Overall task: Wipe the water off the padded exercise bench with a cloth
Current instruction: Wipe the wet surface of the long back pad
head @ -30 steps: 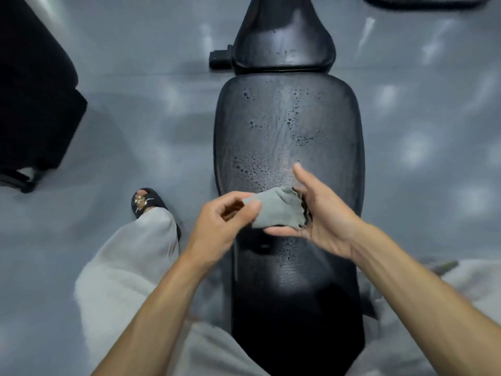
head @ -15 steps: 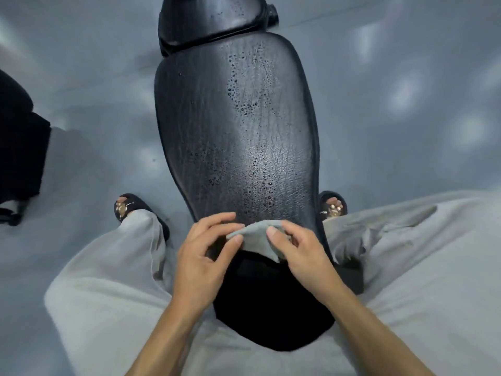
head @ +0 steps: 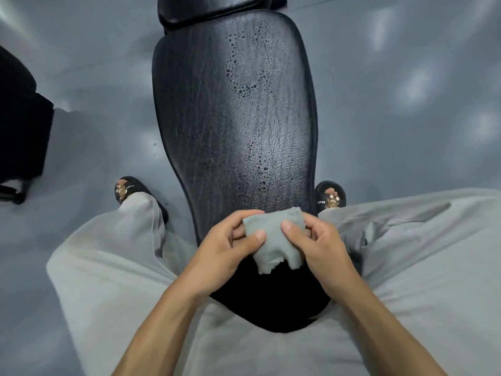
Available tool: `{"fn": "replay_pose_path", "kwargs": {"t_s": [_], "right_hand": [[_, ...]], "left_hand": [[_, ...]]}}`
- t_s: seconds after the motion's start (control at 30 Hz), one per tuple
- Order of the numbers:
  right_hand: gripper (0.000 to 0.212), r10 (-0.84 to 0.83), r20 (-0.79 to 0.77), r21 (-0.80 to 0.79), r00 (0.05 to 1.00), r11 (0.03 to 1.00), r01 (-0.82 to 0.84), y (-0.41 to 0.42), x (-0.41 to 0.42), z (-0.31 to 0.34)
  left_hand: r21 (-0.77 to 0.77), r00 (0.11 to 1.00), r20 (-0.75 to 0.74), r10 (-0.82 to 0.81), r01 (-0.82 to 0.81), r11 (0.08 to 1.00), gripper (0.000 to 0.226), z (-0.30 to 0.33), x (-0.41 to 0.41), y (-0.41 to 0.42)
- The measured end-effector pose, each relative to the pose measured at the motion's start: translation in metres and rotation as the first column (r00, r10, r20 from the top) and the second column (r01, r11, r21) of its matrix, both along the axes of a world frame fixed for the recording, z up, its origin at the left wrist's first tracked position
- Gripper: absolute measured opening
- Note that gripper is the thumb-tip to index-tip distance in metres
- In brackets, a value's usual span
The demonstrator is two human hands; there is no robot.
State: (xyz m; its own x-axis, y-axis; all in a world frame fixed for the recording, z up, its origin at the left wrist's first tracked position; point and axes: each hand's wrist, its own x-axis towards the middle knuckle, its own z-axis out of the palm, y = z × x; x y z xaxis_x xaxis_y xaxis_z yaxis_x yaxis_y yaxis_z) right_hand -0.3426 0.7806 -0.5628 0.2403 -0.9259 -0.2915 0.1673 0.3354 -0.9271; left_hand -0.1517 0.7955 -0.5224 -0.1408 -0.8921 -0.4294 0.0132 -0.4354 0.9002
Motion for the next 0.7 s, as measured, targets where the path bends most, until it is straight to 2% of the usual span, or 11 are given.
{"fn": "replay_pose_path", "kwargs": {"t_s": [0.1, 0.2, 0.3, 0.4, 0.47, 0.53, 0.6, 0.7], "right_hand": [[0.019, -0.04, 0.012, 0.105, 0.999, 0.994, 0.039, -0.003, -0.002, -0.003], [0.027, -0.058, -0.084, 0.097, 0.995, 0.993, 0.066, -0.003, -0.002, -0.004], [0.025, -0.101, -0.134, 0.08, 0.986, 0.99, 0.112, -0.003, -0.004, -0.006], [0.013, -0.109, -0.122, 0.098, 0.987, 0.988, 0.121, -0.001, -0.004, 0.002], [0.04, -0.05, -0.14, 0.08, 0.989, 0.995, 0.061, 0.004, -0.007, 0.004], [0.063, 0.072, -0.188, 0.004, 0.979, 0.997, -0.073, 0.009, -0.012, 0.001], [0.061, 0.191, -0.282, -0.036, 0.94, 0.977, -0.209, 0.013, -0.014, -0.003], [0.042, 0.2, -0.49, -0.068, 0.849, 0.962, -0.266, 0.016, -0.011, -0.005]], "left_hand": [[0.049, 0.999, -0.001, 0.043, -0.043, 0.998, 0.048, -0.011, -0.003, -0.007], [0.011, 0.996, 0.057, 0.07, -0.071, 0.997, 0.058, -0.017, -0.002, -0.013], [-0.062, 0.993, 0.116, -0.008, 0.015, 0.998, 0.051, -0.019, 0.001, -0.013], [-0.081, 0.972, 0.217, -0.094, 0.113, 0.99, 0.041, -0.022, 0.003, -0.008], [-0.085, 0.924, 0.359, -0.13, 0.171, 0.982, 0.037, -0.026, 0.005, -0.002], [-0.09, 0.862, 0.482, -0.159, 0.229, 0.969, 0.038, -0.029, 0.007, 0.004], [-0.116, 0.797, 0.583, -0.157, 0.274, 0.955, 0.037, -0.029, 0.009, 0.009], [-0.158, 0.723, 0.677, -0.141, 0.33, 0.931, 0.028, -0.028, 0.012, 0.014]]}}
